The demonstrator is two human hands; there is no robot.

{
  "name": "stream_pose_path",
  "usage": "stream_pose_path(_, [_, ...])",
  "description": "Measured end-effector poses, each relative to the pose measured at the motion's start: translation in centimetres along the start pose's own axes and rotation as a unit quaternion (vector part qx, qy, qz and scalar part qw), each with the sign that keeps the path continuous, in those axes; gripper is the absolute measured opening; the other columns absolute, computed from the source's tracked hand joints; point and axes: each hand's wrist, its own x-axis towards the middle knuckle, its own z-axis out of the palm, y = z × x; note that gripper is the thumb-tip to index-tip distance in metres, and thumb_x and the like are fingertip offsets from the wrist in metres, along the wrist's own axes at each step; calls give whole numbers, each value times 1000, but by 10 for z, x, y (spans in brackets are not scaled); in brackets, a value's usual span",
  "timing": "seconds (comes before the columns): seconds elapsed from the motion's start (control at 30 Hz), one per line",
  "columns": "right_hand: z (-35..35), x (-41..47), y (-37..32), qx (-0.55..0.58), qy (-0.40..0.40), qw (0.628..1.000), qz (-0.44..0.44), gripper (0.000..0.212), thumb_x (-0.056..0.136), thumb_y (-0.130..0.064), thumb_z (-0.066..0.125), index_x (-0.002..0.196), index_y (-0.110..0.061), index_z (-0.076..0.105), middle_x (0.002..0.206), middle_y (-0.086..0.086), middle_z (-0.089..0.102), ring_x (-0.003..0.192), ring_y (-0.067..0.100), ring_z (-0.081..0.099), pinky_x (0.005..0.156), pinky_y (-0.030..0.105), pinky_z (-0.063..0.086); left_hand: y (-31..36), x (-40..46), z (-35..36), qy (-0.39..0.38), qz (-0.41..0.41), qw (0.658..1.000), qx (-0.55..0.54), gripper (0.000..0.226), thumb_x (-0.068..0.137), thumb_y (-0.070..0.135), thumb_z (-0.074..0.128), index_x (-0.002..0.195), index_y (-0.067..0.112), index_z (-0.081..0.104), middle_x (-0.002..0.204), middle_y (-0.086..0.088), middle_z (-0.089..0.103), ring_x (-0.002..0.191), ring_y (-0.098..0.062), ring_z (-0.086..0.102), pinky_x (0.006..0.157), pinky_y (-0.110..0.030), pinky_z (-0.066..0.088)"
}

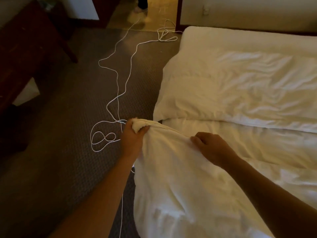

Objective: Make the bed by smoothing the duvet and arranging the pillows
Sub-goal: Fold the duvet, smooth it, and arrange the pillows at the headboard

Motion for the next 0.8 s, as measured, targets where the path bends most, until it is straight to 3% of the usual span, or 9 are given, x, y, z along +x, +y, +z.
stream_pose_path(0.07, [11,30,21,-14,-31,998,53,37,101,-46,43,77,-22,58,78,-1,61,80,23,60,71,37,46,-30,39,19,-27,-44,999,-6,55,86,22,75,134,7,52,129,-7,59,118,-21,53,88,-16,32])
stream_pose_path(0.13, [18,56,28,-14,-33,996,85,35,102,-44,44,77,-23,57,77,0,61,77,24,61,67,37,46,-58,71,38,-48,-74,996,-16,57,84,21,77,134,5,52,131,-12,59,115,-19,53,86,-18,34])
stream_pose_path(0.27, [8,107,15,-56,149,987,37,29,100,-41,49,81,-22,60,77,9,67,78,36,64,66,42,49,-94,120,79,-92,-111,989,-35,54,85,30,76,129,7,54,122,-11,62,112,-25,58,88,-29,42])
stream_pose_path(0.33, [1,132,5,-91,185,978,23,27,98,-41,53,89,-20,67,83,13,70,81,38,65,67,42,50,-105,136,98,-106,-136,984,-51,59,86,32,74,134,7,50,128,-11,60,115,-27,57,89,-28,40])
stream_pose_path(0.47, [10,167,7,-136,171,975,32,28,97,-41,54,92,-17,69,89,13,70,86,37,64,68,40,46,-130,146,127,-142,-197,970,-18,62,88,40,70,135,6,47,131,-17,58,118,-34,56,89,-35,43])
stream_pose_path(0.6, [25,180,21,-149,150,976,56,27,97,-40,53,94,-17,66,96,12,67,90,37,63,70,40,44,-139,145,148,-179,-244,953,-25,54,96,34,61,139,7,42,133,-20,55,119,-37,54,92,-40,44])
stream_pose_path(0.8, [15,186,28,-147,233,961,12,27,100,-37,48,92,-16,62,81,4,55,84,37,59,71,39,35,-130,160,158,-158,-214,963,-40,42,101,29,53,135,7,41,131,-20,55,118,-37,54,88,-35,41])
